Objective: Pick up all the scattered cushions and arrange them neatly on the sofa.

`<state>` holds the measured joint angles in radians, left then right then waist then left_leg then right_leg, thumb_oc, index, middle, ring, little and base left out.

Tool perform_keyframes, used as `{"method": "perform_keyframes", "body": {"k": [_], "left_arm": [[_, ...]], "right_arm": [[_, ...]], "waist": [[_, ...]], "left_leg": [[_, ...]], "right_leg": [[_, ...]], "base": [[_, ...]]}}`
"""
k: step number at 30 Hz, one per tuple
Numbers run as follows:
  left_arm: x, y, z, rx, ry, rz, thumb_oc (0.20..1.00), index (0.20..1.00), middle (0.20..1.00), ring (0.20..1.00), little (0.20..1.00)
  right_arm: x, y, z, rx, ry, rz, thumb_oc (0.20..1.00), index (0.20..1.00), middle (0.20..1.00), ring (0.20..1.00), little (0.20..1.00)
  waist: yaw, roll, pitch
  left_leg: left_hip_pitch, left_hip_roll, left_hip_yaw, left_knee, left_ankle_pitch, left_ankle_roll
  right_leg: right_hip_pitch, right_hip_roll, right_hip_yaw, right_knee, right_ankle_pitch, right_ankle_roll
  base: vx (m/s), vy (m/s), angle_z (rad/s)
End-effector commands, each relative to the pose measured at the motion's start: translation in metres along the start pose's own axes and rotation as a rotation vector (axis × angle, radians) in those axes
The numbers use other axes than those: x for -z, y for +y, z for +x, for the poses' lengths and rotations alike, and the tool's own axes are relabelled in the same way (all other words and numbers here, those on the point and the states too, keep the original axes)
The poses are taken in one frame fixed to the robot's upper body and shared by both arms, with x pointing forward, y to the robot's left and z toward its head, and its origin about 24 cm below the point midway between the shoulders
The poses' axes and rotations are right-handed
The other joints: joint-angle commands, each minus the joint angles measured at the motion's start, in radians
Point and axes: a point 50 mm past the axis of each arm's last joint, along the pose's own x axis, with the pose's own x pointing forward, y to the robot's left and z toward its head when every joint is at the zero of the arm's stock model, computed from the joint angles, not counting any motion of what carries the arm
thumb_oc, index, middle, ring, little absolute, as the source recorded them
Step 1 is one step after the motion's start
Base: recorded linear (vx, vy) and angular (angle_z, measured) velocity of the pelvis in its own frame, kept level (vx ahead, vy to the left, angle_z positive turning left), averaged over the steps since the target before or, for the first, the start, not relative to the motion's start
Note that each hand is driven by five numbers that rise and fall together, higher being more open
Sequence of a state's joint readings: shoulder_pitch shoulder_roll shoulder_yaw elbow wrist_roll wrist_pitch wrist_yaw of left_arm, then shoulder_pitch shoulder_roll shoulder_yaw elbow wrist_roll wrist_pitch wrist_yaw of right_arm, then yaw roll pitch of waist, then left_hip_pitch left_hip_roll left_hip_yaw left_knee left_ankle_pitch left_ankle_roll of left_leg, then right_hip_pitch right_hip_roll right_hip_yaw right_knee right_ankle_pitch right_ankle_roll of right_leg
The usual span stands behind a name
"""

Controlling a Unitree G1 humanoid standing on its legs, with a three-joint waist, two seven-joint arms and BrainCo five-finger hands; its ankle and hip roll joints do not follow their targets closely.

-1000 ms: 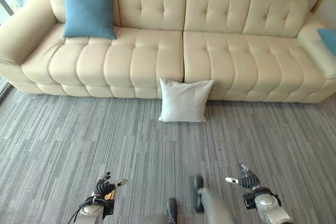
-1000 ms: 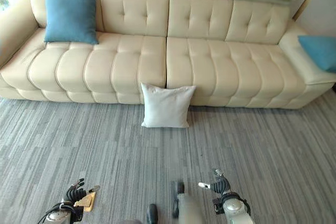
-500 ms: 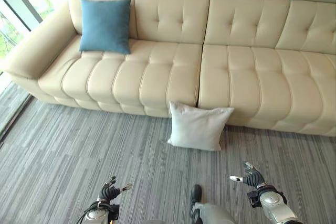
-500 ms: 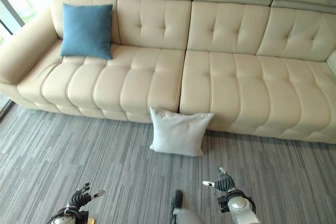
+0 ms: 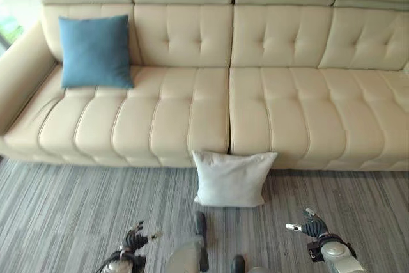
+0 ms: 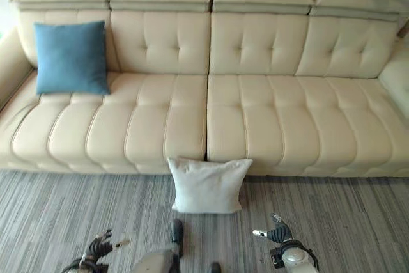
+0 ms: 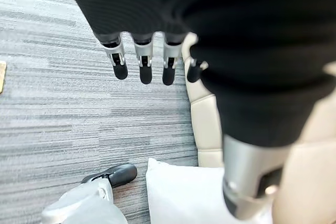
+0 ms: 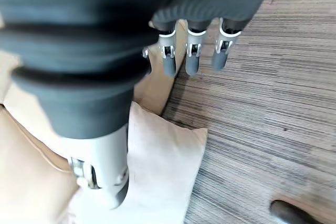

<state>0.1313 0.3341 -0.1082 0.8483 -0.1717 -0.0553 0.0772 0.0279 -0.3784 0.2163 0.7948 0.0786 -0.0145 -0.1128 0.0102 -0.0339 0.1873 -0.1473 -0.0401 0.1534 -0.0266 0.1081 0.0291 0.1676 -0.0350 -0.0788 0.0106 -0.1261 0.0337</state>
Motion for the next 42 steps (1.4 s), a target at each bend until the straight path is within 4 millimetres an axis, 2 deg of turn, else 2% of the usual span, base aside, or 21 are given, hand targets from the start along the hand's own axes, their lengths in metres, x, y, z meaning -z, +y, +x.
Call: {"method": "perform_keyframes", "body": {"k": [1, 6, 9, 11, 15, 19, 21, 23, 25, 26, 28, 29, 31, 33, 34, 35, 36, 37, 38, 39, 42], "left_arm": [[-0.016, 0.015, 0.002, -0.033, -0.070, 0.048, 1.000, 1.000, 1.000, 1.000, 1.000], [-0.027, 0.027, 0.005, -0.071, -0.098, 0.043, 1.000, 1.000, 1.000, 1.000, 1.000], [-0.024, 0.030, 0.006, -0.092, -0.081, 0.033, 1.000, 1.000, 1.000, 1.000, 1.000], [-0.025, 0.031, 0.007, -0.105, -0.075, 0.027, 1.000, 1.000, 1.000, 1.000, 1.000], [-0.026, 0.031, 0.007, -0.107, -0.086, 0.022, 1.000, 1.000, 1.000, 1.000, 1.000], [-0.030, 0.032, 0.008, -0.110, -0.096, 0.012, 1.000, 1.000, 1.000, 1.000, 1.000], [-0.040, 0.033, 0.010, -0.123, -0.125, -0.021, 1.000, 1.000, 1.000, 1.000, 1.000], [-0.057, 0.037, 0.012, -0.145, -0.179, -0.061, 1.000, 1.000, 1.000, 1.000, 1.000], [-0.064, 0.039, 0.013, -0.157, -0.200, -0.071, 1.000, 1.000, 1.000, 1.000, 1.000], [-0.078, 0.043, 0.015, -0.170, -0.239, -0.089, 1.000, 1.000, 1.000, 1.000, 1.000], [-0.091, 0.047, 0.016, -0.193, -0.273, -0.111, 1.000, 1.000, 1.000, 1.000, 1.000], [-0.091, 0.047, 0.016, -0.193, -0.273, -0.111, 1.000, 1.000, 1.000, 1.000, 1.000], [-0.117, 0.055, 0.019, -0.236, -0.335, -0.161, 1.000, 1.000, 1.000, 1.000, 1.000], [-0.133, 0.059, 0.020, -0.256, -0.370, -0.203, 1.000, 1.000, 1.000, 1.000, 1.000], [-0.143, 0.062, 0.020, -0.269, -0.396, -0.231, 1.000, 1.000, 1.000, 1.000, 1.000], [-0.168, 0.064, 0.019, -0.280, -0.456, -0.286, 1.000, 1.000, 1.000, 1.000, 1.000], [-0.169, 0.065, 0.019, -0.280, -0.457, -0.286, 1.000, 1.000, 1.000, 1.000, 1.000], [-0.196, 0.070, 0.015, -0.295, -0.527, -0.317, 1.000, 1.000, 1.000, 1.000, 1.000], [-0.196, 0.070, 0.015, -0.295, -0.528, -0.318, 1.000, 1.000, 1.000, 1.000, 1.000], [-0.220, 0.077, 0.009, -0.314, -0.593, -0.315, 1.000, 1.000, 1.000, 1.000, 1.000], [-0.261, 0.082, -0.003, -0.322, -0.702, -0.278, 1.000, 1.000, 1.000, 1.000, 1.000]], "right_arm": [[-0.015, -0.008, 0.002, 0.024, -0.068, -0.005, 1.000, 1.000, 1.000, 1.000, 1.000], [-0.033, 0.000, 0.006, -0.002, -0.120, 0.003, 1.000, 1.000, 1.000, 1.000, 1.000], [-0.037, 0.000, 0.007, -0.003, -0.128, 0.005, 1.000, 1.000, 1.000, 1.000, 1.000], [-0.037, -0.002, 0.008, 0.000, -0.124, -0.009, 1.000, 1.000, 1.000, 1.000, 1.000], [-0.035, -0.003, 0.007, -0.007, -0.125, -0.014, 1.000, 1.000, 1.000, 1.000, 1.000], [-0.036, -0.009, 0.007, 0.007, -0.130, -0.021, 1.000, 1.000, 1.000, 1.000, 1.000], [-0.044, -0.020, 0.009, 0.038, -0.152, -0.032, 1.000, 1.000, 1.000, 1.000, 1.000], [-0.058, -0.032, 0.011, 0.075, -0.191, -0.049, 1.000, 1.000, 1.000, 1.000, 1.000], [-0.066, -0.038, 0.012, 0.094, -0.212, -0.059, 1.000, 1.000, 1.000, 1.000, 1.000], [-0.079, -0.047, 0.013, 0.126, -0.246, -0.064, 1.000, 1.000, 1.000, 1.000, 1.000], [-0.090, -0.053, 0.016, 0.152, -0.268, -0.065, 1.000, 1.000, 1.000, 1.000, 1.000], [-0.090, -0.053, 0.016, 0.152, -0.268, -0.065, 1.000, 1.000, 1.000, 1.000, 1.000], [-0.113, -0.066, 0.020, 0.211, -0.305, -0.056, 1.000, 1.000, 1.000, 1.000, 1.000], [-0.126, -0.071, 0.022, 0.242, -0.323, -0.051, 1.000, 1.000, 1.000, 1.000, 1.000], [-0.134, -0.074, 0.023, 0.261, -0.332, -0.043, 1.000, 1.000, 1.000, 1.000, 1.000], [-0.157, -0.083, 0.023, 0.310, -0.375, -0.010, 1.000, 1.000, 1.000, 1.000, 1.000], [-0.158, -0.084, 0.023, 0.310, -0.376, -0.010, 1.000, 1.000, 1.000, 1.000, 1.000], [-0.182, -0.094, 0.021, 0.361, -0.430, 0.037, 1.000, 1.000, 1.000, 1.000, 1.000], [-0.183, -0.095, 0.021, 0.362, -0.431, 0.038, 1.000, 1.000, 1.000, 1.000, 1.000], [-0.206, -0.104, 0.017, 0.406, -0.481, 0.087, 1.000, 1.000, 1.000, 1.000, 1.000], [-0.248, -0.117, 0.005, 0.456, -0.589, 0.146, 1.000, 1.000, 1.000, 1.000, 1.000]], "waist": [[0.036, -0.014, -0.024], [0.037, -0.011, 0.002], [0.027, -0.001, 0.005], [0.009, -0.004, 0.019], [0.011, -0.028, 0.014], [0.013, -0.025, 0.015], [0.014, -0.018, 0.043], [0.016, -0.010, 0.072], [0.018, -0.009, 0.087], [0.019, -0.008, 0.100], [0.019, -0.010, 0.112], [0.019, -0.010, 0.112], [0.017, -0.015, 0.141], [0.014, -0.019, 0.155], [0.013, -0.018, 0.162], [0.009, -0.020, 0.186], [0.008, -0.020, 0.184], [-0.003, -0.019, 0.202], [-0.004, -0.019, 0.199], [-0.013, -0.014, 0.205], [-0.024, -0.005, 0.213]], "left_leg": [[0.013, 0.020, 0.012, 0.097, -0.125, -0.029], [0.048, 0.027, 0.019, 0.121, -0.172, 0.005], [0.083, 0.024, -0.006, 0.120, -0.196, 0.007], [0.108, 0.020, -0.030, 0.121, -0.208, 0.000], [0.106, 0.017, -0.045, 0.135, -0.214, -0.017], [0.076, 0.035, -0.060, 0.145, -0.206, -0.037], [0.028, 0.049, -0.080, 0.177, -0.197, -0.055], [-0.035, 0.059, -0.097, 0.209, -0.186, -0.065], [-0.064, 0.063, -0.101, 0.226, -0.186, -0.069], [-0.107, 0.069, -0.109, 0.240, -0.179, -0.073], [-0.151, 0.076, -0.113, 0.256, -0.174, -0.076], [-0.151, 0.076, -0.113, 0.256, -0.174, -0.076], [-0.233, 0.082, -0.116, 0.289, -0.166, -0.078], [-0.295, 0.083, -0.117, 0.325, -0.167, -0.077], [-0.319, 0.089, -0.122, 0.355, -0.200, -0.083], [-0.406, 0.094, -0.120, 0.415, -0.207, -0.081], [-0.411, 0.094, -0.121, 0.418, -0.208, -0.081], [-0.519, 0.100, -0.118, 0.492, -0.219, -0.077], [-0.527, 0.100, -0.118, 0.497, -0.221, -0.077], [-0.631, 0.103, -0.122, 0.572, -0.239, -0.070], [-0.805, 0.110, -0.122, 0.694, -0.269, -0.063]], "right_leg": [[-0.123, -0.005, -0.007, 0.102, -0.001, 0.059], [-0.245, -0.041, 0.002, 0.310, 0.029, 0.098], [-0.301, -0.067, -0.024, 0.239, 0.056, 0.081], [-0.336, -0.074, -0.005, 0.182, 0.094, 0.089], [-0.291, -0.074, -0.002, 0.122, 0.099, 0.086], [-0.293, -0.064, -0.020, 0.122, 0.090, 0.073], [-0.325, -0.061, -0.050, 0.153, 0.071, 0.050], [-0.382, -0.059, -0.079, 0.196, 0.055, 0.033], [-0.407, -0.059, -0.087, 0.217, 0.047, 0.028], [-0.448, -0.062, -0.094, 0.238, 0.041, 0.024], [-0.491, -0.063, -0.101, 0.261, 0.034, 0.019], [-0.491, -0.063, -0.101, 0.261, 0.034, 0.019], [-0.573, -0.062, -0.102, 0.299, 0.030, 0.014], [-0.632, -0.064, -0.099, 0.326, 0.025, 0.010], [-0.662, -0.060, -0.090, 0.362, -0.007, 0.015], [-0.746, -0.065, -0.086, 0.413, -0.014, 0.009], [-0.750, -0.066, -0.085, 0.415, -0.014, 0.009], [-0.852, -0.072, -0.077, 0.482, -0.024, 0.004], [-0.859, -0.072, -0.077, 0.486, -0.025, 0.004], [-0.964, -0.072, -0.063, 0.559, -0.039, -0.005], [-1.130, -0.078, -0.044, 0.668, -0.061, -0.015]], "base": [[0.11, 0.159, -0.29], [0.06, 0.088, -0.30], [0.14, -0.047, 0.05], [0.16, -0.116, 0.03], [0.08, -0.165, 0.32], [0.00, -0.175, 0.35], [-0.09, -0.189, 0.50], [-0.15, -0.183, 0.47], [-0.11, -0.120, 0.16], [-0.08, -0.089, 0.18], [-0.07, -0.086, 0.12], [-0.06, -0.056, 0.04], [-0.13, -0.087, -0.01], [-0.09, -0.067, -0.04], [-0.12, -0.052, 0.00], [-0.08, -0.040, 0.03], [-0.24, -0.023, 0.02], [-0.12, -0.004, -0.05], [-0.20, 0.019, 0.02], [-0.12, 0.035, 0.04], [-0.10, 0.025, -0.02]]}}
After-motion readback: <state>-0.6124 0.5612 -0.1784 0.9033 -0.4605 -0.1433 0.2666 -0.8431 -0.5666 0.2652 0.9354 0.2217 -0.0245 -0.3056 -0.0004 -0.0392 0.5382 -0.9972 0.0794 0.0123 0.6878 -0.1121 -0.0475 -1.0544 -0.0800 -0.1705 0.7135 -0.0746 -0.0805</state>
